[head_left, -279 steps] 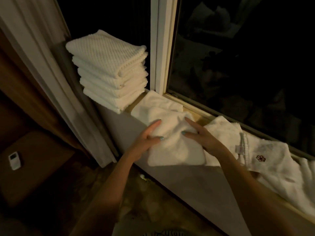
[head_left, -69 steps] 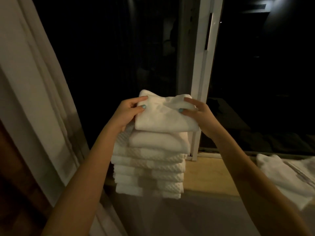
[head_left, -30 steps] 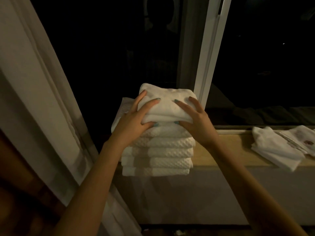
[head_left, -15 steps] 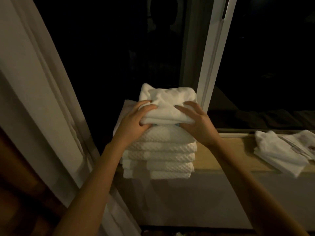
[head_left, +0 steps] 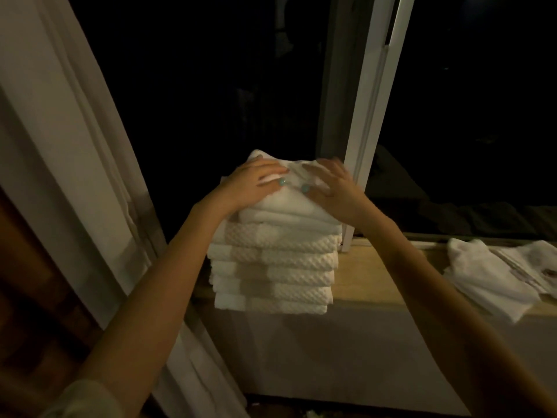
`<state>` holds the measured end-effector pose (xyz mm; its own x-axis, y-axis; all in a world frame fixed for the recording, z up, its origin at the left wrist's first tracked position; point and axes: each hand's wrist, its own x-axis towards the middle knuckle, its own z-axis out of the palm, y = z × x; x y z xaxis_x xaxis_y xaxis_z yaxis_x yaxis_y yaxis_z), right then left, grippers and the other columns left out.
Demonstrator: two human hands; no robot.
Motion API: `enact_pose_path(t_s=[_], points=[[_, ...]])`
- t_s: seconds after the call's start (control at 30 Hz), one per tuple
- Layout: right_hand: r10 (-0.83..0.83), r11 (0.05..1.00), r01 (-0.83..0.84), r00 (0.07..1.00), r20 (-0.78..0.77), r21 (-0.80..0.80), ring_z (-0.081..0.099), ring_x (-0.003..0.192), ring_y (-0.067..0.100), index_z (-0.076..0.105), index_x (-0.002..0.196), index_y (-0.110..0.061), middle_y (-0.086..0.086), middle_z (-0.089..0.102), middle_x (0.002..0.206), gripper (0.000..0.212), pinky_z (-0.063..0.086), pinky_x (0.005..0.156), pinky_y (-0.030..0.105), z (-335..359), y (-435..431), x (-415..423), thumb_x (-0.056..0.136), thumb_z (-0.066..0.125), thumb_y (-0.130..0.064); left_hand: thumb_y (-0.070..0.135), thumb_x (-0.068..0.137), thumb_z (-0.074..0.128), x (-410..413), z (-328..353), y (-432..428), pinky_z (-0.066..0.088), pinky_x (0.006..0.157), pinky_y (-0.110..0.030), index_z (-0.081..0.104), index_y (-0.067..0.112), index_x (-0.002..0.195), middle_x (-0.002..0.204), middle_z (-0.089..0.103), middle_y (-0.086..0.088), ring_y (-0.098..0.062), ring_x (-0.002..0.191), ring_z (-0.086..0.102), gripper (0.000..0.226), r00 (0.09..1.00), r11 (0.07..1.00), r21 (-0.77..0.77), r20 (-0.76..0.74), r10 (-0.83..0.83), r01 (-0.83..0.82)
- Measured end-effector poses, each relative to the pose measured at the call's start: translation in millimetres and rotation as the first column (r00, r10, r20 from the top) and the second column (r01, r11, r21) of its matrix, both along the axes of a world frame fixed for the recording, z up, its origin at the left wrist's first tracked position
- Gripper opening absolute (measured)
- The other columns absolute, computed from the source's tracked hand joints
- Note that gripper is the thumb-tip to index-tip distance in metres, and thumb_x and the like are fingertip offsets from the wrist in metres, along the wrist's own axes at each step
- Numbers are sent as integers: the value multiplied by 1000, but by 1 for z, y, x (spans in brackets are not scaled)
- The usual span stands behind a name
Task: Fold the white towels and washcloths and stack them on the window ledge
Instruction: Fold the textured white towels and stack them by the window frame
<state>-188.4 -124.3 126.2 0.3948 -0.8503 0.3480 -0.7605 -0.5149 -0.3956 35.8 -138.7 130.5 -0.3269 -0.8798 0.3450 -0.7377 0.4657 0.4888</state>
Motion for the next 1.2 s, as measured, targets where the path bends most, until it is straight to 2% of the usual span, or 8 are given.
enact_pose_path(t_s=[0.1, 0.37, 0.57, 0.77, 0.9, 1.0, 1.07, 1.2], points=[[78, 976, -56, 992, -100, 212, -6, 148, 20, 16, 151, -30, -3, 5, 161, 50, -3, 118, 38, -6, -16, 3, 103, 30, -38, 43, 97, 46, -1, -11, -8, 13, 116, -24, 47, 34, 138, 151, 35, 8, -7, 142, 21, 41, 997, 999, 43, 72, 29, -32], [61, 935, -52, 998, -14, 351, 0, 148, 23, 24, 148, -37, 0, 13, 160, 44, 0, 118, 40, -14, -46, 9, 104, 24, -39, 47, 98, 39, -8, -31, -3, 18, 117, -31, 42, 35, 141, 153, 29, 12, -11, 143, 20, 44, 961, 964, -33, 77, 265, -263], [7, 971, -28, 996, 90, 237, 8, 147, 25, 35, 145, -34, 2, 22, 158, 43, 7, 118, 42, -25, -38, 8, 103, 27, -40, 47, 97, 42, -9, -29, -4, 24, 115, -34, 45, 35, 139, 151, 33, 11, -12, 140, 27, 43, 960, 965, -30, 101, 263, -261], [-71, 996, 42, 913, 402, 82, 39, 131, 20, 39, 142, -29, 4, 28, 152, 47, 31, 109, 36, -38, 14, 2, 98, 41, -47, 62, 87, 40, -1, -39, 36, 39, 106, -39, 42, 16, 141, 144, 43, -7, -24, 131, 42, 70, 934, 933, -124, -161, 318, -339], [-211, 975, 89, 657, 723, 204, 56, 111, 12, 45, 133, -27, -3, 52, 128, 45, 51, 96, 43, -77, 55, -7, 94, 49, -50, 53, 90, 48, 22, -74, 72, 34, 110, -42, 35, 13, 145, 147, 38, -13, -28, 135, 36, 69, 826, 872, -69, -364, 430, -484], [-250, 965, 88, 587, 770, 246, 58, 107, 13, 49, 117, -42, -7, 56, 117, 23, 54, 91, 43, -111, 80, -3, 94, 55, -40, 55, 87, 55, 30, -104, 94, 41, 105, -43, 44, 13, 138, 137, 51, -9, -23, 125, 47, 67, 686, 809, 16, -522, 508, -587], [-248, 966, 80, 563, 789, 246, 56, 112, 12, 46, 114, -51, -8, 55, 121, 31, 53, 91, 34, -118, 89, 3, 93, 59, -33, 45, 89, 60, 25, -117, 107, 45, 98, -34, 49, 15, 134, 128, 57, -3, -16, 115, 53, 55, 572, 802, 151, -626, 530, -578], [-334, 942, 128, 461, 822, 310, 56, 102, 1, 39, 134, -19, -7, 54, 118, 47, 50, 76, 11, -122, 90, 11, 93, 61, -24, 28, 92, 62, 24, -138, 115, 48, 97, -36, 57, 18, 127, 116, 61, 3, -20, 111, 59, 37, 410, 838, 299, -765, 497, -457]])
